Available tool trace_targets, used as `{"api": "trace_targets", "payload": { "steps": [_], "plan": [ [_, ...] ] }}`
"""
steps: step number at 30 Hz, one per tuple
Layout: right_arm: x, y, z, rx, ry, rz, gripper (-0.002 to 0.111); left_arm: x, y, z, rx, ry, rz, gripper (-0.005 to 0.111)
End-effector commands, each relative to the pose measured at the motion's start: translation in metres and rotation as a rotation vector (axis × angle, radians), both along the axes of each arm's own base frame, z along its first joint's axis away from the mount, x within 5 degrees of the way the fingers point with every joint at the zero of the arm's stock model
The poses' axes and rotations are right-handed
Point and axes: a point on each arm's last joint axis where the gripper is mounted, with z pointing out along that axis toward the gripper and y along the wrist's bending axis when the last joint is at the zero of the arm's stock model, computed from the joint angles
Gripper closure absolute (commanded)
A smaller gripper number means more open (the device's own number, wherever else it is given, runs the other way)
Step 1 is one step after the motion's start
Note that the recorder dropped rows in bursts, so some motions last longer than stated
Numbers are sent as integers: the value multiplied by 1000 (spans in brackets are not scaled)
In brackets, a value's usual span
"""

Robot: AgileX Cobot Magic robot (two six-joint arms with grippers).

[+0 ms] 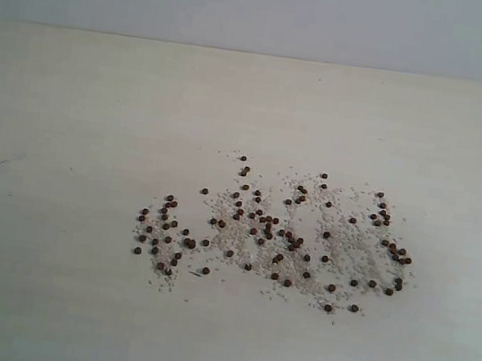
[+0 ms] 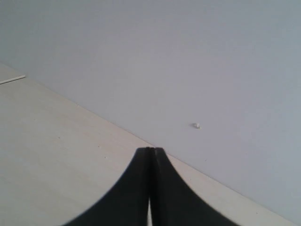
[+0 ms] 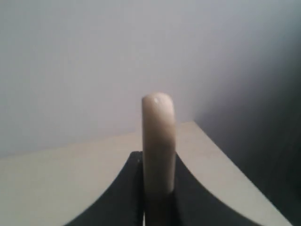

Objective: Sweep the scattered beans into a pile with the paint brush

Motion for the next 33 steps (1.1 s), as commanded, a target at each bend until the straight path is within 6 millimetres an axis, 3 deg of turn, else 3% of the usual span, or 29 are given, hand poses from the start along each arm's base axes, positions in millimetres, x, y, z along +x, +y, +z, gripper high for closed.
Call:
{"api": "trace_targets", "payload": {
  "steps": [1, 9, 15, 22, 33],
  "plan": [
    [-12, 5, 13, 119, -274, 82, 108, -1, 1, -1, 10, -2, 9, 107],
    [-10, 35, -32, 640, -342, 386, 108, -1, 1, -1, 10, -2, 9, 107],
    [8, 63, -59, 681, -285, 546, 108, -1, 1, -1, 10, -2, 9, 107],
    [24, 117, -91, 790, -241, 645, 108, -1, 1, -1, 10, -2, 9, 107],
    [12, 213, -120, 779, -223, 722, 108, -1, 1, -1, 10, -2, 9, 107]
  ]
}}
